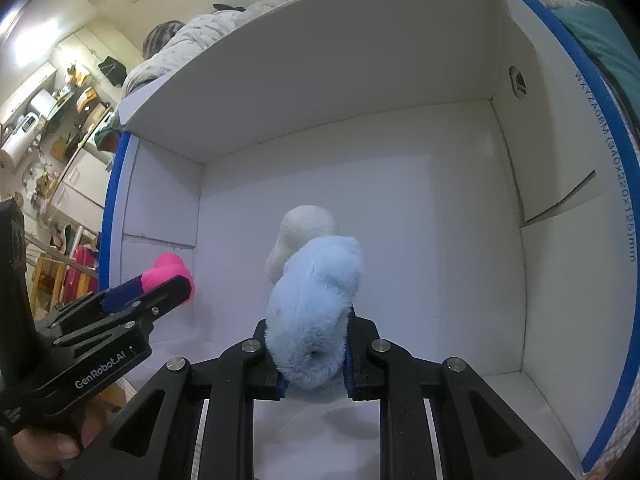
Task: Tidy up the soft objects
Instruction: 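Release the pink duck and the blue plush into the box with both grippers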
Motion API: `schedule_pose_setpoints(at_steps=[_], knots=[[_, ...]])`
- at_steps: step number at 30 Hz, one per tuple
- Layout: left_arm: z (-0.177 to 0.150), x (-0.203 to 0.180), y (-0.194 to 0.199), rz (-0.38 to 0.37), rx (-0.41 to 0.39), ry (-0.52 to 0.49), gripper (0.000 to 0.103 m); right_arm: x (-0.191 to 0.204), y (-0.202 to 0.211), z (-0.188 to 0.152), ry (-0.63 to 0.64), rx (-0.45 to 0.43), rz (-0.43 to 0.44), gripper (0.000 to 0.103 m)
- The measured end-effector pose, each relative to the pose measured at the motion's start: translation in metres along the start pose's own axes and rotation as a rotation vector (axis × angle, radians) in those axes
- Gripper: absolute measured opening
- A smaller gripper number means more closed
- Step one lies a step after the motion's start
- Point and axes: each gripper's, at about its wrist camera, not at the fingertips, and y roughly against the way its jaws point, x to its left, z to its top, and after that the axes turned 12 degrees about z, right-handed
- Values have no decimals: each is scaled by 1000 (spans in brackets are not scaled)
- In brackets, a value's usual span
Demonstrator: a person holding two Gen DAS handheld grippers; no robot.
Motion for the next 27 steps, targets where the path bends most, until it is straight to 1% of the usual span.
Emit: schedule_pose_setpoints(at_steps=[4,7,9,11,13,14,15,17,19,21,22,23,27], knots=[[-1,1,0,9,5,1,42,0,2,-4,6,-6,-13,21],[-1,0,1,4,5,-8,44,2,4,-4,21,-14,-55,25],[-1,0,1,-4,9,0,59,3,5,-3,27,-19,-73,27],[-1,3,1,-10,12,21,64,5,6,-2,32,-21,-96,31],[0,5,0,-13,19,31,65,6,8,-2,42,-22,-120,36],[0,5,0,-13,22,31,65,7,10,-1,53,-30,-127,47],[0,4,0,-13,23,30,66,8,12,-1,65,-40,-138,65],[0,4,1,-10,21,29,66,12,18,0,86,-76,-162,74],[-1,4,3,-11,17,27,66,15,25,1,105,-118,-184,80],[-2,2,5,-12,10,21,66,17,31,3,112,-154,-194,96],[-2,2,6,-10,5,15,66,17,33,4,110,-167,-191,99],[-2,2,6,-9,1,12,66,17,36,4,107,-177,-187,99],[-4,1,11,-5,-21,4,66,13,40,5,95,-178,-169,99]])
